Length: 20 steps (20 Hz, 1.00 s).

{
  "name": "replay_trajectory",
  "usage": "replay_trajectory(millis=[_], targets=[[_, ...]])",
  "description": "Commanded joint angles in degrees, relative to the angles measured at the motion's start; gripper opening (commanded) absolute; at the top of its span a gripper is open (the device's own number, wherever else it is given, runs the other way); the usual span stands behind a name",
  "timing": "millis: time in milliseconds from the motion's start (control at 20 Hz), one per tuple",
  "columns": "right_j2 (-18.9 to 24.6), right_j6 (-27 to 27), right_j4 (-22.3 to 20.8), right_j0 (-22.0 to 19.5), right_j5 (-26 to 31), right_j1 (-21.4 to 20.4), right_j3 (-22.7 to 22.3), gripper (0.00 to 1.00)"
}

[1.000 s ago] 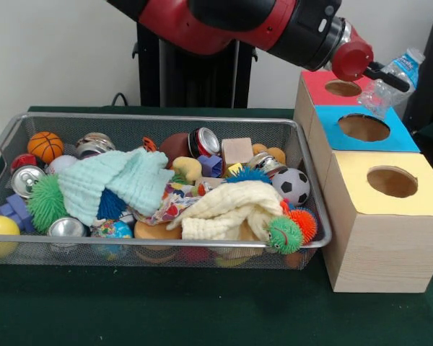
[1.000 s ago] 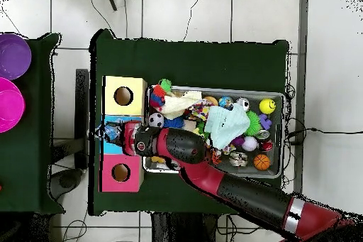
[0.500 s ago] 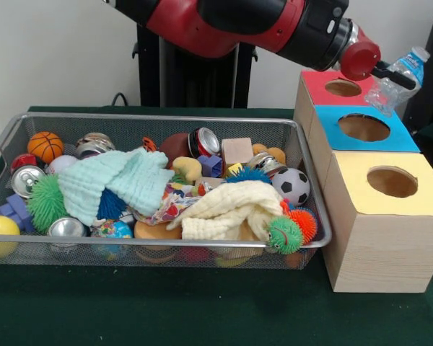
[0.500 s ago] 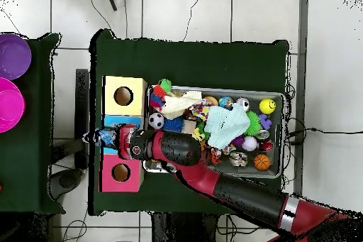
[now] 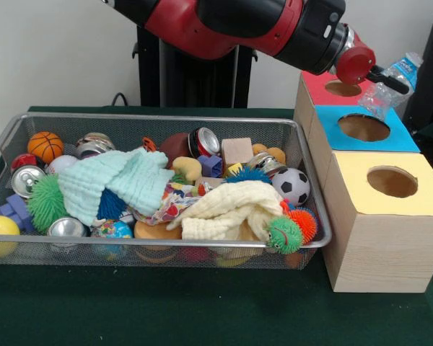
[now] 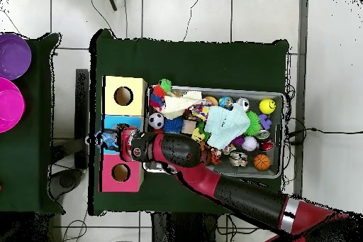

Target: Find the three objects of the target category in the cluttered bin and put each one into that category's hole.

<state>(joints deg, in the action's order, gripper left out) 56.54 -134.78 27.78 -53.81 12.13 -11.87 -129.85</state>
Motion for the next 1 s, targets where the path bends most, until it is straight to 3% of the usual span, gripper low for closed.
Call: replay_trajectory(millis=[50, 250, 300, 800, 1000], targets=[[-5.8, -6.6, 0.3, 1.3, -3.6, -2.4, 8.0, 0.00], [-6.1, -7.2, -0.4, 1.8, -5.1, -3.8, 7.7, 0.00], [-6.2, -7.1, -0.7, 1.9, -5.4, -3.8, 7.9, 1.00], [-5.8, -5.9, -3.0, 1.7, -5.6, -3.7, 8.6, 1.00], [-5.1, -5.5, -1.7, 0.8, -1.1, -2.5, 9.1, 1.00]])
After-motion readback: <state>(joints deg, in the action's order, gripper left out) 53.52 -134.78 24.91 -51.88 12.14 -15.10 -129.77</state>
